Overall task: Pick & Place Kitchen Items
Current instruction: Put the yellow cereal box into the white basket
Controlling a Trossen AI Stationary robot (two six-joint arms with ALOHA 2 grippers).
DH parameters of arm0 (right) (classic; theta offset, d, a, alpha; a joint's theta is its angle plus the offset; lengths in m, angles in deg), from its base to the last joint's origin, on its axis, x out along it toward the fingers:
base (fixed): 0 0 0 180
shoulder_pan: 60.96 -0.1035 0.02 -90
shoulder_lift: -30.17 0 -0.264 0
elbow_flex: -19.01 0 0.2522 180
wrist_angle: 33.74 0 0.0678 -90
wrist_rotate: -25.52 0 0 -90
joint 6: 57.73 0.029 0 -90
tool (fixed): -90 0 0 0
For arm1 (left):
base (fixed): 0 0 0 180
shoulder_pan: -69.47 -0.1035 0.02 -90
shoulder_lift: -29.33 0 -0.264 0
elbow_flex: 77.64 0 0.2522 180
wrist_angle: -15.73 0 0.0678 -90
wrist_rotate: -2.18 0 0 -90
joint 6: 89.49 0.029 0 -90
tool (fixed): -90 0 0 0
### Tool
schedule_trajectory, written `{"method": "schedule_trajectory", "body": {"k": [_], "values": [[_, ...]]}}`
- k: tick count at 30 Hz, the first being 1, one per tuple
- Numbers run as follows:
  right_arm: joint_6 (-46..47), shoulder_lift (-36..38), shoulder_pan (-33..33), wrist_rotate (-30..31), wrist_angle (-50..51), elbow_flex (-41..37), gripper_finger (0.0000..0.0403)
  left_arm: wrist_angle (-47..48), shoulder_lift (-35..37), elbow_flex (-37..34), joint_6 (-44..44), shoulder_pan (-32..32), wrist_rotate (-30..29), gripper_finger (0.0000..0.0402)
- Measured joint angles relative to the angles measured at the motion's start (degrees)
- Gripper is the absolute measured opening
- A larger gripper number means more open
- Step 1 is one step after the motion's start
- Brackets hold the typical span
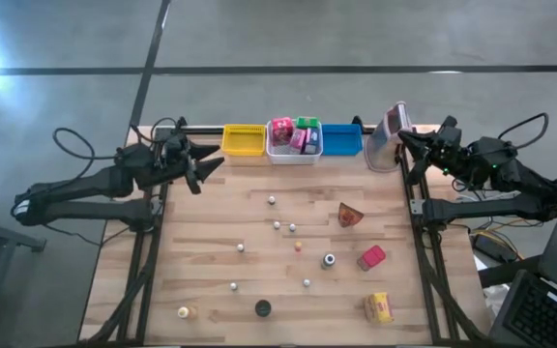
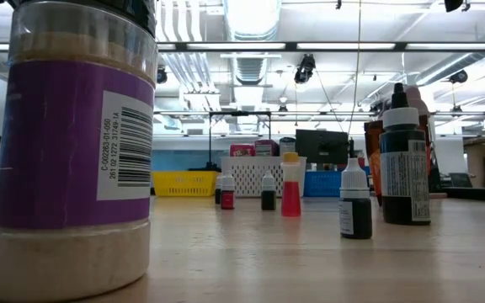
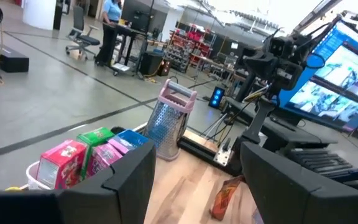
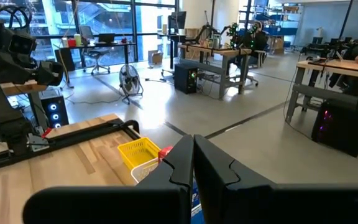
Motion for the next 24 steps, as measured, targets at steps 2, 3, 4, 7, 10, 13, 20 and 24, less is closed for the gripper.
{"method": "schedule_trajectory", "body": {"k": [2,3,4,7,10,13,20,24], "values": [[0.0,0.0,0.0,0.0,0.0,0.0,0.0008,-1.8,0.0,0.0,-0.9,0.0,0.0,0.0241],[0.0,0.0,0.0,0.0,0.0,0.0,0.0008,-1.9,0.0,0.0,-1.2,0.0,0.0,0.0241],[0.0,0.0,0.0,0.0,0.0,0.0,0.0008,-1.7,0.0,0.0,-1.0,0.0,0.0,0.0241],[0.0,0.0,0.0,0.0,0.0,0.0,0.0008,2.5,-0.1,0.0,-1.6,0.0,1.4,0.0241],[0.0,0.0,0.0,0.0,0.0,0.0,0.0008,4.6,-0.3,-0.1,-3.9,0.0,2.1,0.0241],[0.0,0.0,0.0,0.0,0.0,0.0,0.0008,3.5,-0.1,-0.1,-3.9,0.0,2.2,0.0241],[0.0,0.0,0.0,0.0,0.0,0.0,0.0008,3.8,0.1,0.0,3.1,-0.1,1.8,0.0241],[0.0,0.0,0.0,0.0,0.0,0.0,0.0008,3.7,-1.4,0.1,10.6,-0.1,0.8,0.0241]]}}
